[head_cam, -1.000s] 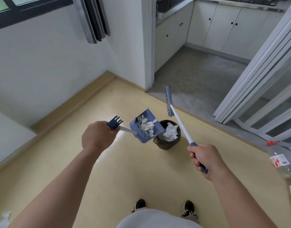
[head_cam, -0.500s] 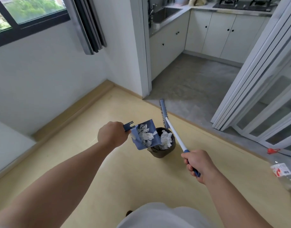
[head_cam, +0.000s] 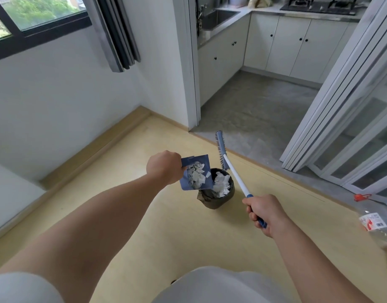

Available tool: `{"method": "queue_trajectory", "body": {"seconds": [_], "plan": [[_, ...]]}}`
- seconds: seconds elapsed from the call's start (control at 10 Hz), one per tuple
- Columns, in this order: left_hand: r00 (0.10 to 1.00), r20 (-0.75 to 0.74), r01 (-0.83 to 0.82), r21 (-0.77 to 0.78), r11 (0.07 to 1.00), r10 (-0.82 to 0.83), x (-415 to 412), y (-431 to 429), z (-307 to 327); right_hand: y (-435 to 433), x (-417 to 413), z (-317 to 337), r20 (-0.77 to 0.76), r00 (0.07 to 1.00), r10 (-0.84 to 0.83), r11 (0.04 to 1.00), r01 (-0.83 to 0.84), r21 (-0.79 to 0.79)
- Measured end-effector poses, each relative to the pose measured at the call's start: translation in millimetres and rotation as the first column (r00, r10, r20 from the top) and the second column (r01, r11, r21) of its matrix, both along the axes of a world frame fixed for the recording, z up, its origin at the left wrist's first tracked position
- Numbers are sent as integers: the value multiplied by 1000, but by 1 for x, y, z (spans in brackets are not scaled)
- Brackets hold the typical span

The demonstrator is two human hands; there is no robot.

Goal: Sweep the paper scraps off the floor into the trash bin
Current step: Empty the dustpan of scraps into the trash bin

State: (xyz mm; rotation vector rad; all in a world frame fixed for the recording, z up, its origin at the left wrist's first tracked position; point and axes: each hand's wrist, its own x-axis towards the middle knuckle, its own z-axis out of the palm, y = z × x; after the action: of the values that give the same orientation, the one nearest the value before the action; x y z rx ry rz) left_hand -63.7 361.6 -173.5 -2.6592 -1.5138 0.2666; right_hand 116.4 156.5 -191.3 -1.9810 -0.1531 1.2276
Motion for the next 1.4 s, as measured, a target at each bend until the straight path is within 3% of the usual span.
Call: {"method": "queue_trajectory", "body": {"seconds": [0.6, 0.7, 1.4], "plan": [[954, -187, 250, 72, 966, -233, 25, 6, -2, -10, 5, 1, 4, 1000, -24, 999, 24, -26], [967, -148, 220, 66, 973, -209, 29, 5, -1, -12, 7, 1, -3, 1000, -31, 999, 31, -32], [925, -253, 312, 81, 946, -284, 35, 5, -5, -13, 11, -2, -31, 999, -30, 999, 29, -42]]}}
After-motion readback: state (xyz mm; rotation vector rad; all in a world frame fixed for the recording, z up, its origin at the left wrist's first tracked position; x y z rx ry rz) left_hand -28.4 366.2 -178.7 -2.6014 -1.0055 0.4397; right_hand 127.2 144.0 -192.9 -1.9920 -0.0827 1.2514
